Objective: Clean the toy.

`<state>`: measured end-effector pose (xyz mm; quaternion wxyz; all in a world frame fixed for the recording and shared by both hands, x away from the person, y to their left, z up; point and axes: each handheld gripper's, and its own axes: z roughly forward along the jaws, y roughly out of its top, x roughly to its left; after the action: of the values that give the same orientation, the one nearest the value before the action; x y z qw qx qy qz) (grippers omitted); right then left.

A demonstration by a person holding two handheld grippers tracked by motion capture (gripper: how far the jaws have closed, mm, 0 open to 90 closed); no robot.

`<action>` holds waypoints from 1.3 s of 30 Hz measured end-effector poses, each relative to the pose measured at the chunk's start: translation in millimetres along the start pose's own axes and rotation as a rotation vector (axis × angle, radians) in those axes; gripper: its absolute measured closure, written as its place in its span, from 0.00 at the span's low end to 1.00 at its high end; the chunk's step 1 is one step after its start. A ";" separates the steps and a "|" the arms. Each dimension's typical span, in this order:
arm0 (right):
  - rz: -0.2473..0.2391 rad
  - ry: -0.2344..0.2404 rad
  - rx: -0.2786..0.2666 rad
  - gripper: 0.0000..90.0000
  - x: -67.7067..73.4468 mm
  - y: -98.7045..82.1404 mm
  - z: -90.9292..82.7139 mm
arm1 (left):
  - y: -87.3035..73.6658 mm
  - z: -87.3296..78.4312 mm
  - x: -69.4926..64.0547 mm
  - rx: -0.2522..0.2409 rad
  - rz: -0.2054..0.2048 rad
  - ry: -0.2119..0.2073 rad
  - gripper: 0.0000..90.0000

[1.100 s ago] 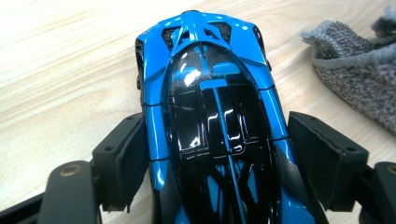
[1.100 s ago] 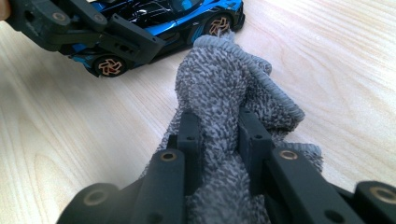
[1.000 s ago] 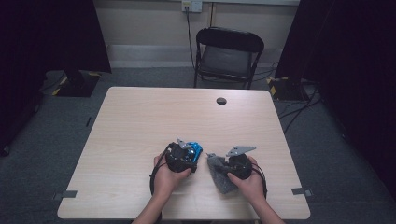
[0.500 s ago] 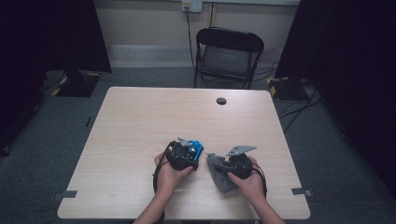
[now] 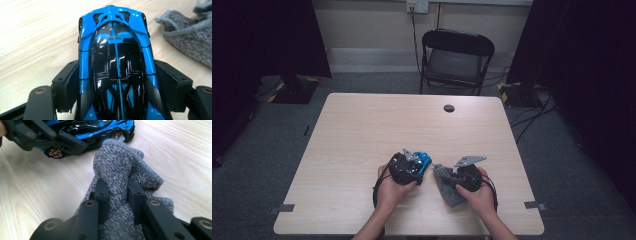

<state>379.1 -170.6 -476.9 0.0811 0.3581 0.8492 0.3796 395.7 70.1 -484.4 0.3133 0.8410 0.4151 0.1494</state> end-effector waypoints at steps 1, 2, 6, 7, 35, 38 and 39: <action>0.001 0.001 0.000 0.83 -0.1 0.1 0.0 | -1.1 -2.4 1.3 -0.009 0.021 -0.006 0.29; 0.001 0.001 0.000 0.83 -0.2 0.2 0.2 | -0.7 -5.4 2.9 0.002 0.029 -0.019 0.31; 0.005 0.001 0.001 0.83 -0.8 0.4 0.6 | -4.5 -11.7 10.2 0.020 0.041 -0.045 0.31; 0.005 0.001 0.001 0.83 -0.8 0.5 0.7 | -6.8 -12.7 12.5 0.018 0.043 -0.052 0.31; 0.002 -0.002 0.008 0.82 -0.1 1.7 1.8 | -7.3 -15.0 20.3 0.029 0.038 -0.098 0.30; 0.002 0.001 0.006 0.82 -0.7 1.6 1.8 | -2.1 -17.3 23.0 -0.020 0.013 -0.108 0.29; 0.002 0.001 0.006 0.82 -0.8 1.5 1.8 | 0.1 -18.5 23.4 -0.029 -0.004 -0.115 0.28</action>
<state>381.3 -169.4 -477.2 0.0793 0.3588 0.8501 0.3773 400.5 96.1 -470.5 0.3490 0.8427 0.3961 0.1061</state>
